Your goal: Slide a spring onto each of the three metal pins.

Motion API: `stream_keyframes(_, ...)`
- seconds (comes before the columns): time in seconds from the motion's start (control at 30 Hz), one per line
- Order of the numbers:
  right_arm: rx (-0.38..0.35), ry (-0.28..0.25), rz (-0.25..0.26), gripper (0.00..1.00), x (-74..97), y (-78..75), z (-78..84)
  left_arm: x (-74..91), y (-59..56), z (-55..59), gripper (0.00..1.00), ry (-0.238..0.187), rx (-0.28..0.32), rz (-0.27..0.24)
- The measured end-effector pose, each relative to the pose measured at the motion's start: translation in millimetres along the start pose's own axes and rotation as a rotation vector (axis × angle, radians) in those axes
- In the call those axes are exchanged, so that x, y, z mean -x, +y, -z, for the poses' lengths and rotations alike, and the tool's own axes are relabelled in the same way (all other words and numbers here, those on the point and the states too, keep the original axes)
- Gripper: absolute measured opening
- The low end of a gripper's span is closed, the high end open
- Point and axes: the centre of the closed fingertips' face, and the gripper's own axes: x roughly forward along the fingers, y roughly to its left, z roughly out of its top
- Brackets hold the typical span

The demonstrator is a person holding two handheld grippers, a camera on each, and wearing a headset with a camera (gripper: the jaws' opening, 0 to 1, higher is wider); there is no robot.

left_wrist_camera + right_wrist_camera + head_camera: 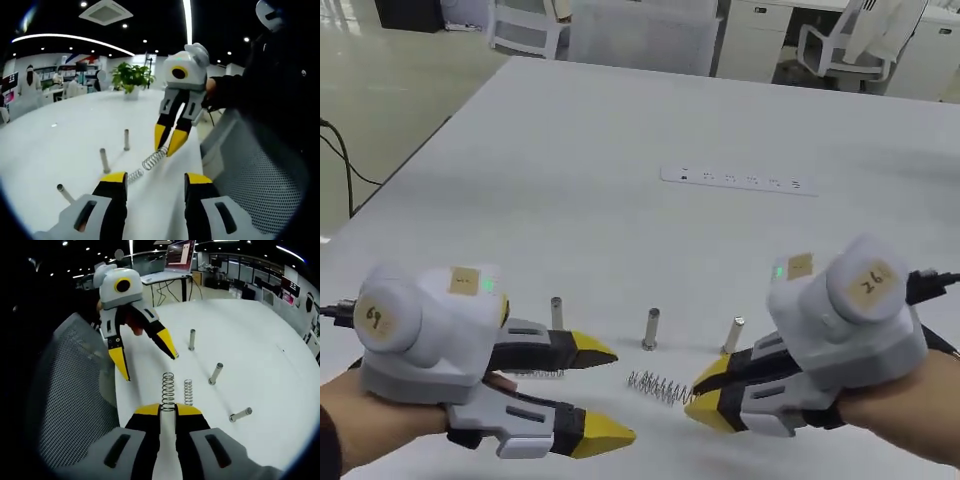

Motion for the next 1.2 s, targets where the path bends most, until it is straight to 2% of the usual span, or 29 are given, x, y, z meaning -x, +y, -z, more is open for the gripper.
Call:
stream_keyframes(0.3, 0.06, 0.006, -0.05, 0.07, -1.8, 11.2, -5.6, -3.1, -4.8, 0.4, 0.31, 0.007, -0.049, 0.033)
stream_keyframes(0.7, 0.115, 0.023, -0.11, 0.07, -2.0, 22.6, -8.9, -5.6, -18.1, 0.0, 0.18, 0.01, -0.111, 0.086)
stream_keyframes(1.07, 0.13, 0.028, -0.146, 0.07, -1.2, 29.5, -8.3, -6.1, -20.6, 3.2, 0.05, 0.029, -0.153, 0.101)
stream_keyframes(1.2, 0.125, 0.025, -0.152, 0.07, 0.4, 31.0, -9.3, -5.8, -22.1, 3.2, 0.05, 0.029, -0.159, 0.106)
